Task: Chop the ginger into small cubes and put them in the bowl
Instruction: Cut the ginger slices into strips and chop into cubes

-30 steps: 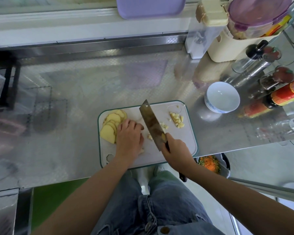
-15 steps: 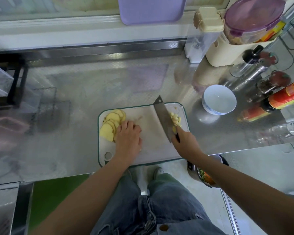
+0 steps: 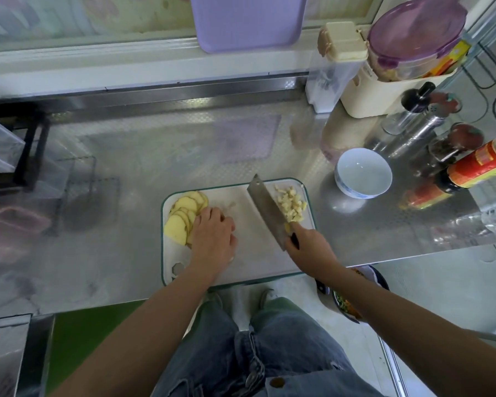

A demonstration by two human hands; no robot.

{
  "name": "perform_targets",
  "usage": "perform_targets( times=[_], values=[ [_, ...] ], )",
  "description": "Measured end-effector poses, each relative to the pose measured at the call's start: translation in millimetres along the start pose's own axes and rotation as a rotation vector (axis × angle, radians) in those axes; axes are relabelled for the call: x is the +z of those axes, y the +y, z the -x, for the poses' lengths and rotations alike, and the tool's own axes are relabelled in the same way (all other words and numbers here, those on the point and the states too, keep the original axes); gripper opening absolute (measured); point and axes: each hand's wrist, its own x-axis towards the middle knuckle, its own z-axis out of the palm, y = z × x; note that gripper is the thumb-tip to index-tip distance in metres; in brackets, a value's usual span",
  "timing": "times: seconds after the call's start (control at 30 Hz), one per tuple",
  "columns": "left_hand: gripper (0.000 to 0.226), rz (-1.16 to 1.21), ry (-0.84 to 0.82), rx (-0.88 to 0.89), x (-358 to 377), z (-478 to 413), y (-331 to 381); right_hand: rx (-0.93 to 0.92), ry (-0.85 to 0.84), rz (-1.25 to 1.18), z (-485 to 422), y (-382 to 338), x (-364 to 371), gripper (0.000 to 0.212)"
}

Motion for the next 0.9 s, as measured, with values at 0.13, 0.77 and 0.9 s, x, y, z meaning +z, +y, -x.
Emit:
perform_targets(
  times=[0.13,0.77,0.9],
  values=[
    [0.020,0.000,-0.007,0.004,-0.9,-3.8,-1.5,0.066,0.034,-0.034,-4.6,5.9,1.6,0.018],
    [0.049,0.082,-0.102,0.335,2.5,-107.2,65.2,0.327,0.214,-0.444,-8.0,48.1,-34.6,0.016],
    [0.038,0.047,-0.126,0.358,9.1,-116.4,75.8,0.310,0.206,-0.358,-10.4,47.0,-36.3,0.027]
  ],
)
